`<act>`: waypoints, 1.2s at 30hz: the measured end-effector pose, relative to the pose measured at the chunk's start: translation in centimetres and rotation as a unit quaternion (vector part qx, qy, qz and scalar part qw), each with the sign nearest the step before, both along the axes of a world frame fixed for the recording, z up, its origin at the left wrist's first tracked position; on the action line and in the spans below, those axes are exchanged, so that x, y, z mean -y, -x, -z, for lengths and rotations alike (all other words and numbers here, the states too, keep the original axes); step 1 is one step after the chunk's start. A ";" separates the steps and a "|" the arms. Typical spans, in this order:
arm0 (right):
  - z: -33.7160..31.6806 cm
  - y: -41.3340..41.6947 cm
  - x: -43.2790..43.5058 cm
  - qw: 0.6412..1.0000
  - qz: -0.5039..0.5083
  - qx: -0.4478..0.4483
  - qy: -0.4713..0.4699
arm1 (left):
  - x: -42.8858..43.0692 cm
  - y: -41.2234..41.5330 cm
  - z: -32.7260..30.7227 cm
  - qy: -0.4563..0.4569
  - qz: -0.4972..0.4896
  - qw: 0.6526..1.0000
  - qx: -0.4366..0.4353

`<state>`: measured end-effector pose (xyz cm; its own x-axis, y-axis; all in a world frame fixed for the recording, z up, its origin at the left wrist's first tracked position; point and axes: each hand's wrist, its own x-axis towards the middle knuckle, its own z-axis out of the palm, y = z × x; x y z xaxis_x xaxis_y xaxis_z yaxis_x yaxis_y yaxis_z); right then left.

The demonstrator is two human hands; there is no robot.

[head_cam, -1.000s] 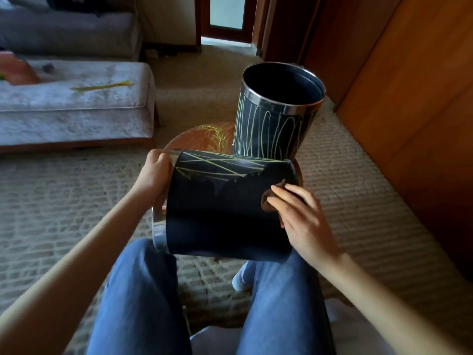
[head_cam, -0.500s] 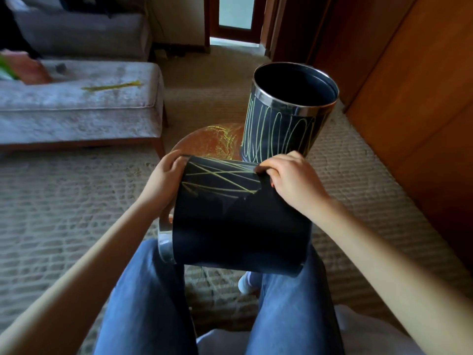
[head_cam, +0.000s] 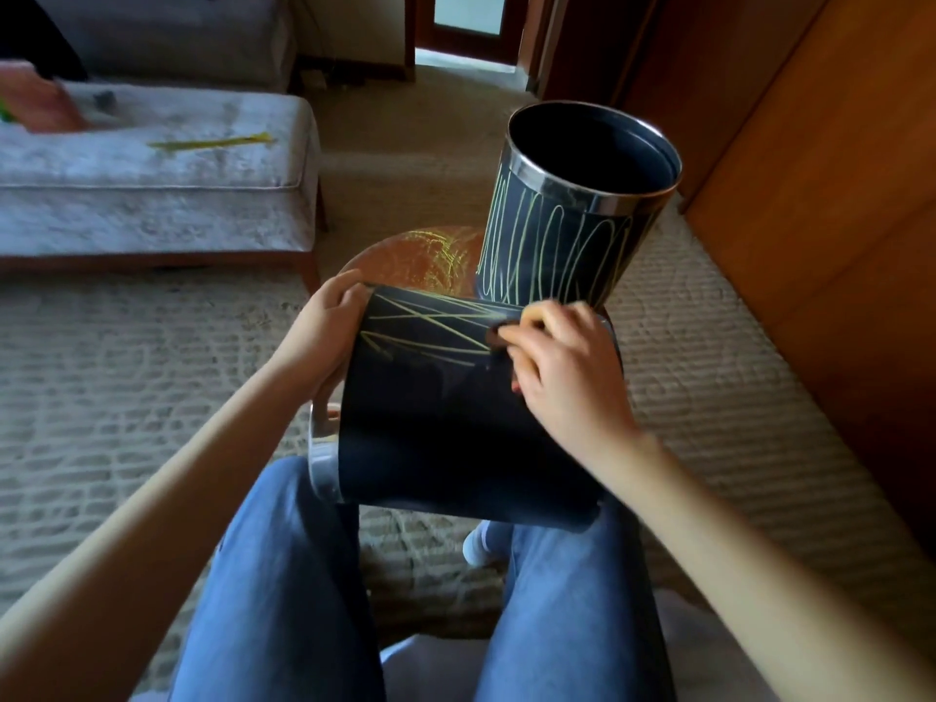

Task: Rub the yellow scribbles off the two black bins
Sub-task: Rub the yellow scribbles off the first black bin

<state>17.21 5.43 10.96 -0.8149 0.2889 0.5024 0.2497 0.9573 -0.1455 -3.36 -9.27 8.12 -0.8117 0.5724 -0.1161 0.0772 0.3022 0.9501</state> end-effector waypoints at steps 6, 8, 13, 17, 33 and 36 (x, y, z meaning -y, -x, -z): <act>-0.8 3.3 -1.3 0.997 0.008 0.074 0.010 | 0.4 0.7 0.3 0.014 -0.011 1.000 0.008; 0.3 1.0 0.9 1.000 -0.019 0.007 -0.004 | 0.4 0.8 0.5 0.020 -0.009 1.000 0.011; 3.9 -4.2 5.2 0.987 -0.149 -0.011 -0.059 | 0.0 0.7 -0.4 0.021 0.023 0.999 0.035; 3.4 -2.8 3.9 0.983 -0.167 -0.022 -0.074 | 0.0 0.6 0.1 0.023 0.000 1.000 0.007; 4.2 -1.2 6.3 0.980 -0.189 -0.034 -0.057 | -0.1 1.1 0.3 0.000 -0.005 0.999 0.051; 4.3 -1.3 5.5 0.960 -0.256 -0.020 -0.114 | 0.2 0.4 0.2 0.007 -0.012 0.999 0.040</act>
